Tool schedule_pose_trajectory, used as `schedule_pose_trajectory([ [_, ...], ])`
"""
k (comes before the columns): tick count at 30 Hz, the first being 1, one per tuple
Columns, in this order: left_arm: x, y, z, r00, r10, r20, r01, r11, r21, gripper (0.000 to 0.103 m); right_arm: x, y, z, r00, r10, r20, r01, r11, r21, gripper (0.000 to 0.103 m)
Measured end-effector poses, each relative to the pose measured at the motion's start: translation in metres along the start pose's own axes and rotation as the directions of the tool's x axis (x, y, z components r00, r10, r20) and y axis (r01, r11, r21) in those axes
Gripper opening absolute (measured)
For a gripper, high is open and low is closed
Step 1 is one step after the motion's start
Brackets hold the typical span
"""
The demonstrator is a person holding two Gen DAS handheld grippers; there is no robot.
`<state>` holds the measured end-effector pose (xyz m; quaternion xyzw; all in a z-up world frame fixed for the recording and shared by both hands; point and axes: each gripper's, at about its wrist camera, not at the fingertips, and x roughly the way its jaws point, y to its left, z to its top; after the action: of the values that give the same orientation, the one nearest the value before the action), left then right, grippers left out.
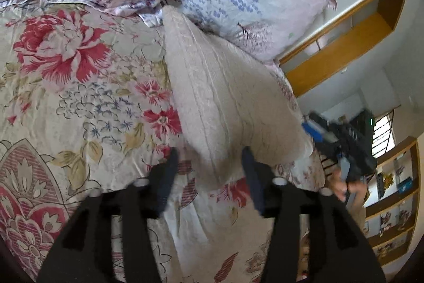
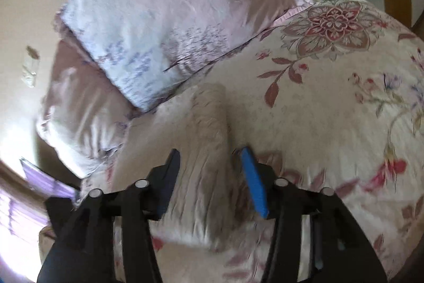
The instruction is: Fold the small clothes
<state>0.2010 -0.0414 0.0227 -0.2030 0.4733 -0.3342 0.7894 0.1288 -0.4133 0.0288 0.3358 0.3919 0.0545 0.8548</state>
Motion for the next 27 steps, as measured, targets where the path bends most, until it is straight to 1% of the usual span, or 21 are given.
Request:
schedule_pose_trajectory([
  [2, 0.0, -0.001, 0.002, 1.0, 0.0, 0.002, 0.0, 1.0, -0.004, 0.059, 0.004, 0.002, -0.009, 1.0, -0.005, -0.025, 0.005, 1.0, -0.014, 0.052],
  [4, 0.004, -0.004, 0.005, 1.0, 0.02, -0.001, -0.02, 1.0, 0.0, 0.059, 0.016, 0.004, -0.018, 0.998, -0.027, -0.063, 0.025, 0.999, -0.037, 0.05],
  [5, 0.007, -0.005, 0.005, 1.0, 0.03, -0.005, -0.03, 1.0, -0.001, 0.059, 0.017, 0.005, -0.021, 0.997, -0.025, -0.066, 0.022, 0.999, -0.05, 0.027],
  [6, 0.01, -0.006, 0.005, 0.999, 0.037, -0.012, -0.037, 0.999, -0.003, 0.059, 0.017, 0.008, -0.024, 0.998, -0.031, -0.05, 0.028, 0.997, -0.072, 0.015],
  [8, 0.015, -0.007, 0.006, 0.999, 0.042, -0.021, -0.042, 0.999, -0.002, 0.059, 0.008, 0.011, -0.026, 1.0, -0.025, 0.009, 0.025, 0.995, -0.096, 0.012],
  [9, 0.015, -0.009, 0.006, 0.999, 0.046, -0.022, -0.046, 0.999, 0.005, 0.059, 0.005, 0.01, -0.027, 0.999, -0.038, 0.024, 0.04, 0.995, -0.096, 0.012],
  [10, 0.015, -0.01, 0.005, 0.999, 0.051, -0.02, -0.05, 0.999, 0.01, 0.059, 0.004, 0.007, -0.028, 0.998, -0.055, 0.028, 0.058, 0.994, -0.093, 0.011],
  [12, 0.015, -0.012, 0.005, 0.998, 0.057, -0.015, -0.056, 0.998, 0.023, 0.06, 0.013, -0.005, -0.031, 0.994, -0.11, -0.002, 0.11, 0.992, -0.068, 0.011],
  [13, 0.015, -0.012, 0.006, 0.998, 0.057, -0.016, -0.057, 0.998, 0.026, 0.06, 0.018, -0.01, -0.032, 0.993, -0.116, -0.016, 0.115, 0.992, -0.053, 0.011],
  [16, 0.018, -0.013, 0.007, 0.998, 0.06, -0.026, -0.06, 0.998, 0.033, 0.061, 0.018, -0.012, -0.03, 0.996, -0.08, -0.033, 0.079, 0.996, -0.03, 0.012],
  [18, 0.019, -0.014, 0.01, 0.998, 0.056, -0.028, -0.055, 0.998, 0.033, 0.064, 0.012, -0.011, -0.021, 0.999, -0.039, -0.038, 0.04, 0.999, 0.0, 0.015],
  [19, 0.019, -0.014, 0.013, 0.998, 0.055, -0.027, -0.054, 0.998, 0.033, 0.065, 0.011, -0.012, -0.015, 0.999, -0.019, -0.038, 0.02, 1.0, 0.024, 0.022],
  [20, 0.021, -0.015, 0.017, 0.998, 0.055, -0.025, -0.054, 0.998, 0.031, 0.067, 0.01, -0.012, -0.009, 0.999, -0.003, -0.034, 0.004, 0.999, 0.043, 0.034],
  [21, 0.023, -0.015, 0.022, 0.998, 0.053, -0.026, -0.052, 0.998, 0.028, 0.067, 0.011, -0.014, -0.002, 0.999, 0.022, -0.027, -0.02, 0.998, 0.067, 0.042],
  [22, 0.025, -0.016, 0.026, 0.998, 0.051, -0.029, -0.05, 0.998, 0.026, 0.067, 0.017, -0.018, 0.009, 0.999, 0.041, -0.026, -0.038, 0.995, 0.093, 0.053],
  [26, 0.038, -0.014, 0.033, 0.997, 0.072, -0.028, -0.072, 0.997, 0.029, 0.068, 0.05, -0.028, 0.03, 0.995, 0.06, -0.077, -0.046, 0.984, 0.171, 0.053],
  [27, 0.041, -0.013, 0.035, 0.996, 0.082, -0.028, -0.081, 0.996, 0.031, 0.068, 0.06, -0.028, 0.033, 0.995, 0.046, -0.092, -0.029, 0.984, 0.178, 0.053],
])
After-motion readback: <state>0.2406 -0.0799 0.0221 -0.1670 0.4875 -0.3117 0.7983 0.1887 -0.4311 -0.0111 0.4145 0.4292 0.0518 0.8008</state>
